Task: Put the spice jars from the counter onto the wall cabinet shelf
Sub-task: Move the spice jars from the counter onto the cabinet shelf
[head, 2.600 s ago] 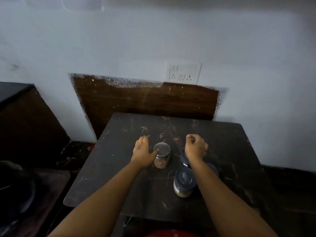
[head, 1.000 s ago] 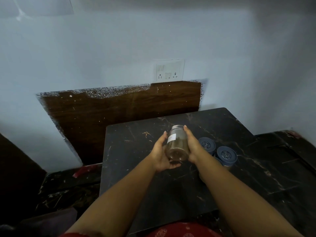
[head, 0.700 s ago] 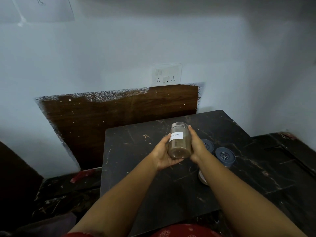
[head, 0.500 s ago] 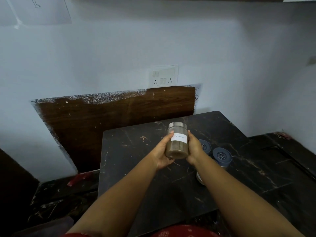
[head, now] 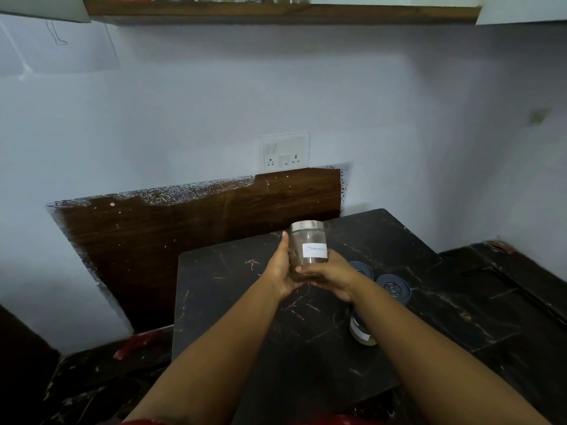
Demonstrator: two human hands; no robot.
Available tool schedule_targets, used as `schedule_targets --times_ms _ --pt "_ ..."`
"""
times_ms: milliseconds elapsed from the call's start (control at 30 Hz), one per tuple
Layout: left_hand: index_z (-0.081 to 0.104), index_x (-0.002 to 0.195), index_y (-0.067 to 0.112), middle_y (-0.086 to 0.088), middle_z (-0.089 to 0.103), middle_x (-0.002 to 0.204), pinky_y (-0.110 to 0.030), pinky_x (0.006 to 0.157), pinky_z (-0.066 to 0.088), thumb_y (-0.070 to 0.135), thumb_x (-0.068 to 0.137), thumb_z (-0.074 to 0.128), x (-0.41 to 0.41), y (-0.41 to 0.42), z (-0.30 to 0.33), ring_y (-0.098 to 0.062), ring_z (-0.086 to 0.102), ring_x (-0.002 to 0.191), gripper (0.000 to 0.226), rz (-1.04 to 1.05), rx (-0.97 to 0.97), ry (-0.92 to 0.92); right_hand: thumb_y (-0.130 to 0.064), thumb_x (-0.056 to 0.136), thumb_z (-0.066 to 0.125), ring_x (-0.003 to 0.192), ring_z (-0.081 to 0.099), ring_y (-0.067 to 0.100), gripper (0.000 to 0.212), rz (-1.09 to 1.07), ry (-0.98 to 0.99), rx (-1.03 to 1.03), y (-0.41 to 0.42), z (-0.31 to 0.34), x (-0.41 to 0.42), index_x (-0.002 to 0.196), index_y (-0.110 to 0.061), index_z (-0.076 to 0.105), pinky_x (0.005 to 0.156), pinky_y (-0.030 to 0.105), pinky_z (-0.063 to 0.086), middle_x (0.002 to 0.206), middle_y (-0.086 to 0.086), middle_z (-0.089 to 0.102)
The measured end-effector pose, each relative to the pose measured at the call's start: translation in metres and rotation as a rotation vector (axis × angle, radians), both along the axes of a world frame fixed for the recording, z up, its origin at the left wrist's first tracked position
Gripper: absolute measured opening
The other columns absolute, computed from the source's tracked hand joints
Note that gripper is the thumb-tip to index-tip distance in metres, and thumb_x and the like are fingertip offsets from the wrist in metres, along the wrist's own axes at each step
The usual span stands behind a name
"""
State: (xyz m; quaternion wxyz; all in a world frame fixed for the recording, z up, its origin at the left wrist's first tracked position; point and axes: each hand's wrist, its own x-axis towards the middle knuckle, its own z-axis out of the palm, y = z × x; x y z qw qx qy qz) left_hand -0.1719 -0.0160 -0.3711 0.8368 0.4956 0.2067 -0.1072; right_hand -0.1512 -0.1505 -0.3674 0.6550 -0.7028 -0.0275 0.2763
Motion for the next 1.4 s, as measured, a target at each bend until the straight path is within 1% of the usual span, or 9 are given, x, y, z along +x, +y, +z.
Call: schedule_targets --times_ms 133,300,433,667,900,1067,1200,1300,1400 --pt "0.055 0.127 0.018 -0.011 0.060 0.126 -0.054 0.107 0.038 0.065 0.089 0.046 0.009 0.005 0.010 -0.032 0.055 0.120 0.062 -0.067 0.172 -0.063 -0.022 0.064 0.087 0.120 0.049 0.022 0.093 -0.233 -0.198 -0.170 0.003 -0.001 0.008 0.140 -0.022 0.033 0.098 0.040 0.047 0.127 -0.001 0.050" --pt "0.049 0.127 0.017 -0.007 0.063 0.118 -0.036 0.080 0.056 0.035 0.099 0.051 0.024 -0.002 0.046 -0.021 0.064 0.105 0.033 -0.140 0.313 -0.181 -0.026 0.066 0.086 0.124 0.049 0.025 0.093 -0.359 -0.319 -0.160 0.001 0.017 0.023 0.141 -0.026 0.030 0.093 0.039 0.049 0.136 0.004 0.049" --pt "0.046 0.132 0.014 -0.006 0.063 0.115 -0.033 0.084 0.055 0.024 0.103 0.044 0.050 -0.012 0.080 -0.018 0.062 0.103 0.031 -0.093 0.390 -0.290 -0.032 0.064 0.086 0.123 0.051 0.025 0.101 -0.434 -0.490 -0.189 0.000 0.054 0.049 0.144 -0.022 0.025 0.092 0.033 0.048 0.134 0.006 0.051" --pt "0.034 0.145 0.040 -0.001 0.042 0.148 -0.046 0.112 0.038 0.054 0.091 0.051 0.111 -0.033 0.173 -0.019 0.044 0.134 0.059 -0.016 0.702 -0.614 -0.029 0.073 0.081 0.116 0.050 0.014 0.087 -0.517 -0.809 -0.092 -0.007 0.168 0.111 0.144 -0.021 0.031 0.084 0.021 0.042 0.134 0.003 0.049" --pt "0.035 0.149 0.029 -0.002 0.043 0.138 -0.025 0.097 0.040 0.031 0.102 0.046 0.153 -0.033 0.304 -0.010 0.048 0.116 0.048 0.138 0.934 -0.904 -0.046 0.064 0.084 0.123 0.045 0.019 0.099 -0.560 -1.084 -0.051 -0.014 0.287 0.172 0.144 -0.021 0.032 0.097 0.030 0.044 0.132 0.004 0.043" --pt "0.029 0.151 0.031 0.000 0.049 0.142 -0.027 0.098 0.039 0.019 0.102 0.045 0.182 -0.021 0.374 -0.014 0.049 0.125 0.053 0.113 1.209 -1.039 -0.044 0.055 0.089 0.116 0.055 0.017 0.094 -0.510 -1.122 0.086 -0.021 0.356 0.218 0.135 -0.023 0.044 0.094 0.033 0.050 0.127 -0.001 0.055" --pt "0.020 0.154 0.021 -0.011 0.039 0.148 -0.040 0.110 0.033 0.028 0.103 0.035 0.213 -0.008 0.401 -0.031 0.038 0.134 0.054 0.267 1.977 -0.804 -0.039 0.061 0.088 0.113 0.057 0.020 0.082 -0.503 -1.138 0.026 -0.014 0.387 0.254 0.129 -0.018 0.047 0.091 0.032 0.050 0.123 0.000 0.059" --pt "0.034 0.146 0.009 -0.014 0.036 0.149 -0.046 0.120 0.011 0.037 0.103 0.030 0.233 0.005 0.397 -0.032 0.030 0.138 0.051 0.405 2.146 -0.611 -0.040 0.066 0.086 0.114 0.056 0.024 0.079 -0.502 -1.168 -0.102 -0.003 0.396 0.284 0.129 -0.013 0.045 0.084 0.028 0.045 0.124 0.005 0.058" --pt "0.024 0.151 0.021 -0.012 0.022 0.157 -0.059 0.115 -0.008 0.059 0.098 0.025 0.253 0.019 0.384 -0.036 0.017 0.145 0.065 0.267 2.237 -0.300 -0.044 0.066 0.084 0.115 0.056 0.028 0.083 -0.463 -1.140 -0.302 0.009 0.401 0.317 0.128 -0.010 0.041 0.087 0.034 0.047 0.125 0.009 0.056"
